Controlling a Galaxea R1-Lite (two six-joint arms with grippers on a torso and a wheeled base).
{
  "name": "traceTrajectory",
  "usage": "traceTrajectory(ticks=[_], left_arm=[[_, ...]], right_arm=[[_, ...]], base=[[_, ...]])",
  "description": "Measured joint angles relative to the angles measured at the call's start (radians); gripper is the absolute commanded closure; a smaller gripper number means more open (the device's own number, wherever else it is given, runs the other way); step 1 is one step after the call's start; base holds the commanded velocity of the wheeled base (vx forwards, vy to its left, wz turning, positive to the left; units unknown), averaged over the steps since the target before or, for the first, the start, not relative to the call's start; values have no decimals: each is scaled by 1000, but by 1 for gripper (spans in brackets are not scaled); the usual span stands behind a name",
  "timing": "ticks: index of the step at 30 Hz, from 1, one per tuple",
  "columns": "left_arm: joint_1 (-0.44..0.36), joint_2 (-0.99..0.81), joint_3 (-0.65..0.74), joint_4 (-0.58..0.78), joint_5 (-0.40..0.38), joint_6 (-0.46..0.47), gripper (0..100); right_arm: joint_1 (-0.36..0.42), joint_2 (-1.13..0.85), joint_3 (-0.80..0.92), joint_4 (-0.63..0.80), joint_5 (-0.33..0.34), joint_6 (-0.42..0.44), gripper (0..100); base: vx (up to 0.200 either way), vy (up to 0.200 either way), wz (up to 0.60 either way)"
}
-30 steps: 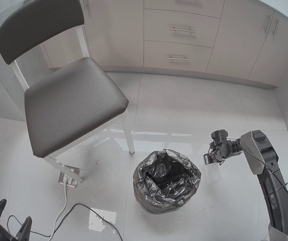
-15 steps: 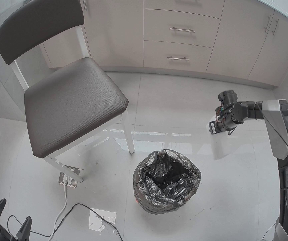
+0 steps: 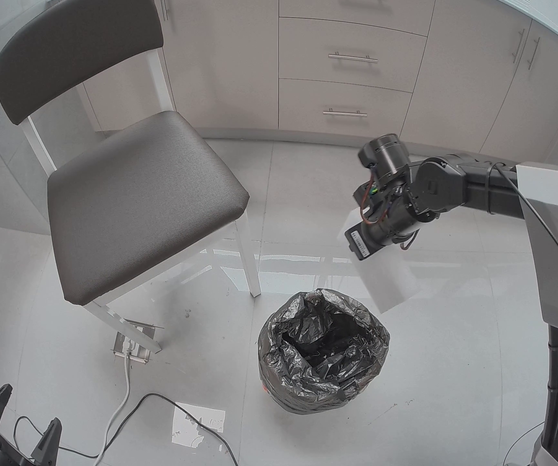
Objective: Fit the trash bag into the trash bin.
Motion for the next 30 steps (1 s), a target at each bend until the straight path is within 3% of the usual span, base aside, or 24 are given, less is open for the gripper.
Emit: traceTrajectory(ticks=[12, 30], left_arm=[[-1, 0, 0, 0, 0, 0, 0], [0, 0, 0, 0, 0, 0, 0]], right_arm=[[226, 69, 0, 15, -60, -36, 100], [257, 335, 0, 17, -126, -100, 100]], base=[[0, 0, 0], [0, 0, 0]])
